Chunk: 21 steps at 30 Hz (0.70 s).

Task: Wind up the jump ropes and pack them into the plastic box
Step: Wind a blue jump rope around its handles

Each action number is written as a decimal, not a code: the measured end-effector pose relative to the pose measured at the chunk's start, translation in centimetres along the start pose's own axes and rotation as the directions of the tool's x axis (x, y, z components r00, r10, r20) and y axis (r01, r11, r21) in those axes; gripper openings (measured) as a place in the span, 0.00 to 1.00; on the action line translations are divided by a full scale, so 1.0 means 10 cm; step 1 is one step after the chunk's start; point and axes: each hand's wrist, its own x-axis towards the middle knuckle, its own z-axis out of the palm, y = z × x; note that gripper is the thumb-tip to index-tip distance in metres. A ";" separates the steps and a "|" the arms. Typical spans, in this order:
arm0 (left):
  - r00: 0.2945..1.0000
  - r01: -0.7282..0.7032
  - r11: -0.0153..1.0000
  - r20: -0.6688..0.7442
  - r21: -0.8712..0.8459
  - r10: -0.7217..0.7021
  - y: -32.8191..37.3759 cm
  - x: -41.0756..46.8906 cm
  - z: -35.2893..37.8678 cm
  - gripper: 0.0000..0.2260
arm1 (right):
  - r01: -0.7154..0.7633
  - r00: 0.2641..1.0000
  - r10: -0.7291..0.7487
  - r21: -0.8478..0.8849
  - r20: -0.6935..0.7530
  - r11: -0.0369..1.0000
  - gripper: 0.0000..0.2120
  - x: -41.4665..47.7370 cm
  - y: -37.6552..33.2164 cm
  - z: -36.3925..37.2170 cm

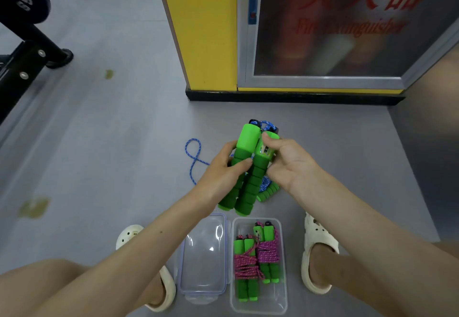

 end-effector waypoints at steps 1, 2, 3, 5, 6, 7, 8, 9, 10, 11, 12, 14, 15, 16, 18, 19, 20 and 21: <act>1.000 0.005 1.000 0.014 0.002 -0.005 -0.01 0.00 -0.01 0.16 | 0.010 1.000 -0.010 0.001 -0.018 1.000 0.10 0.00 0.00 0.01; 1.000 0.013 1.000 0.024 -0.006 -0.013 -0.01 -0.01 -0.01 0.16 | 0.021 0.999 -0.021 -0.007 -0.036 1.000 0.08 0.00 0.01 0.01; 0.999 0.023 0.999 0.029 -0.023 -0.022 -0.01 -0.01 -0.01 0.16 | 0.031 0.999 -0.032 -0.017 -0.043 0.999 0.09 0.01 0.02 0.01; 0.998 0.039 0.996 0.046 -0.075 -0.036 0.01 -0.01 -0.02 0.16 | 0.028 0.999 -0.029 -0.054 -0.021 0.998 0.18 0.00 0.03 0.01; 0.997 0.043 0.994 0.066 -0.104 -0.036 0.03 -0.02 -0.03 0.15 | 0.014 1.000 -0.014 -0.072 0.004 0.997 0.23 -0.02 0.02 0.02; 0.995 0.045 0.991 0.090 -0.127 -0.034 0.06 -0.02 -0.05 0.14 | -0.001 1.000 0.003 -0.081 0.028 0.997 0.27 -0.05 0.01 0.02; 0.993 0.047 0.989 0.109 -0.138 -0.032 0.08 -0.02 -0.06 0.13 | -0.018 0.999 0.022 -0.085 0.044 0.996 0.31 -0.06 0.00 0.01; 0.992 0.056 0.989 0.123 -0.136 -0.039 0.10 -0.02 -0.08 0.12 | -0.029 0.998 0.033 -0.079 0.054 0.996 0.33 -0.08 -0.02 0.00; 0.990 0.070 0.989 0.134 -0.131 -0.053 0.11 -0.02 -0.10 0.12 | -0.025 0.999 0.028 -0.078 0.042 0.997 0.32 -0.08 -0.03 -0.01; 0.986 0.098 0.986 0.148 -0.134 -0.078 0.13 -0.03 -0.12 0.13 | -0.008 1.000 0.011 -0.080 0.027 0.997 0.31 -0.09 -0.04 -0.02; 0.978 0.141 0.979 0.173 -0.150 -0.114 0.13 -0.03 -0.13 0.14 | 0.011 1.000 -0.010 -0.091 0.013 0.996 0.30 -0.08 -0.05 -0.02; 0.930 0.287 0.934 0.296 -0.214 -0.218 0.14 -0.06 -0.16 0.14 | 0.037 0.999 -0.037 -0.107 0.001 0.994 0.25 -0.08 -0.07 -0.01; 0.890 0.357 0.909 0.375 -0.216 -0.260 0.14 -0.08 -0.17 0.14 | 0.043 0.999 -0.043 -0.103 0.008 0.994 0.21 -0.09 -0.08 0.00; 0.853 0.394 0.900 0.440 -0.188 -0.281 0.14 -0.10 -0.19 0.12 | 0.041 0.999 -0.040 -0.094 0.018 0.995 0.19 -0.09 -0.09 0.01; 0.821 0.397 0.911 0.489 -0.114 -0.297 0.14 -0.10 -0.21 0.07 | 0.033 0.999 -0.030 -0.091 0.032 0.995 0.19 -0.10 -0.10 0.02; 0.821 0.398 0.913 0.481 -0.093 -0.309 0.13 -0.09 -0.22 0.05 | 0.043 0.999 -0.041 -0.097 0.028 0.994 0.21 -0.10 -0.10 0.02; 0.833 0.396 0.915 0.450 -0.078 -0.322 0.12 -0.07 -0.22 0.07 | 0.063 0.998 -0.061 -0.113 0.014 0.992 0.21 -0.09 -0.10 0.02; 0.852 0.390 0.919 0.402 -0.063 -0.334 0.10 -0.05 -0.21 0.09 | 0.080 0.997 -0.081 -0.130 -0.003 0.988 0.19 -0.08 -0.10 0.03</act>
